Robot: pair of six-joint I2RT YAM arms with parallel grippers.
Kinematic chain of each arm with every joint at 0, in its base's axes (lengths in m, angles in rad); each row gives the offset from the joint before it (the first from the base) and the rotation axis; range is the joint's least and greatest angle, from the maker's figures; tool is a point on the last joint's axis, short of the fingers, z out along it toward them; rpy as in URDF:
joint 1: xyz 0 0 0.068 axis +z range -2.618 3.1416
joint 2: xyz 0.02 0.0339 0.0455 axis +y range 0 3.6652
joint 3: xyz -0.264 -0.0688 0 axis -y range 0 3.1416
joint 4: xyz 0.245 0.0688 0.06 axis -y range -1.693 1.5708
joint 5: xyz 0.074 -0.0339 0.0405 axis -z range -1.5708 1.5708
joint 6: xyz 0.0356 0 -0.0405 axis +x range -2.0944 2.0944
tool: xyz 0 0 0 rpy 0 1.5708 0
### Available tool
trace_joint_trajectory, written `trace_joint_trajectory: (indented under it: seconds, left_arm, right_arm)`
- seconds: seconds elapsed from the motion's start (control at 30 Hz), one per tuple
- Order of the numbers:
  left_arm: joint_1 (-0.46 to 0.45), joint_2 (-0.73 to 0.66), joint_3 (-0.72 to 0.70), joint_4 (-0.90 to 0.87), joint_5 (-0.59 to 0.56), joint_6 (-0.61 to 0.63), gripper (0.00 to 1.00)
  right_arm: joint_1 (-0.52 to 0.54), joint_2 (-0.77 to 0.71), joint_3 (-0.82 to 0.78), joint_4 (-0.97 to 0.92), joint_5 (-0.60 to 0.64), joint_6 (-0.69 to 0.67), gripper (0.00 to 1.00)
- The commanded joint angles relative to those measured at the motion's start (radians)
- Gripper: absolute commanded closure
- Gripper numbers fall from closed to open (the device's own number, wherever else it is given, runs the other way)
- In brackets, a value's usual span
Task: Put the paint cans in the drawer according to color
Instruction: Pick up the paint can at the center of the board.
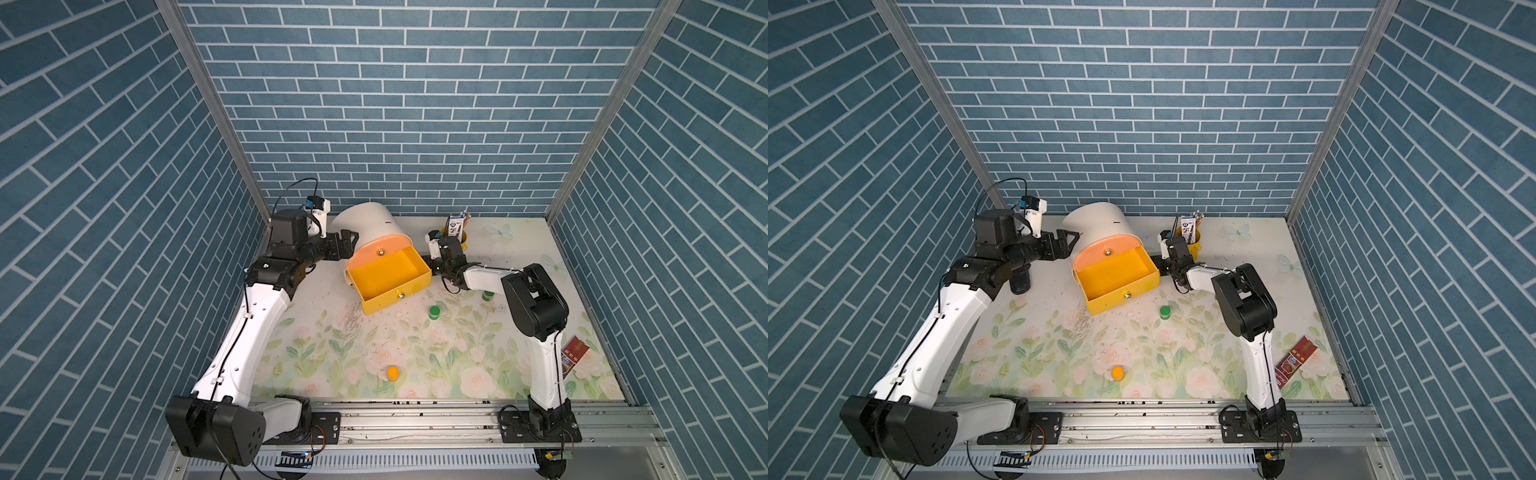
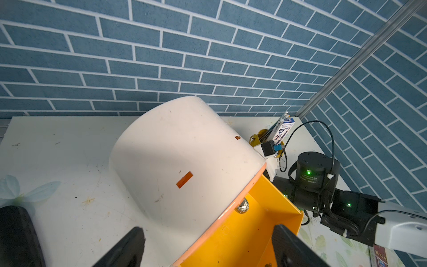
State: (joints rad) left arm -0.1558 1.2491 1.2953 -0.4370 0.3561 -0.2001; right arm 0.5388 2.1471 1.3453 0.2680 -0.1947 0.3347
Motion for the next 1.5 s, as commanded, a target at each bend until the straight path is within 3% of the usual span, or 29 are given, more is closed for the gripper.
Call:
trace_joint_trajectory:
  seconds: [0.0, 0.5, 0.97, 1.47]
  left_arm:
    - [-0.002, -0.015, -0.004, -0.002, 0.0, 0.012, 0.09]
    - [-0.002, -0.028, -0.012, -0.005, 0.003, 0.015, 0.09]
    - [-0.002, -0.03, -0.017, 0.003, 0.011, 0.007, 0.09]
    - [-0.002, -0.032, -0.039, 0.01, 0.014, 0.005, 0.09]
  right_arm:
    - [0.006, 0.011, 0.017, -0.034, 0.035, -0.043, 0.4]
    - [-0.021, -0.053, -0.054, -0.062, 0.113, -0.045, 0.43]
    - [-0.04, -0.146, -0.115, -0.039, 0.064, -0.06, 0.42]
    - [-0.018, -0.066, -0.05, -0.036, 0.054, -0.097, 0.39]
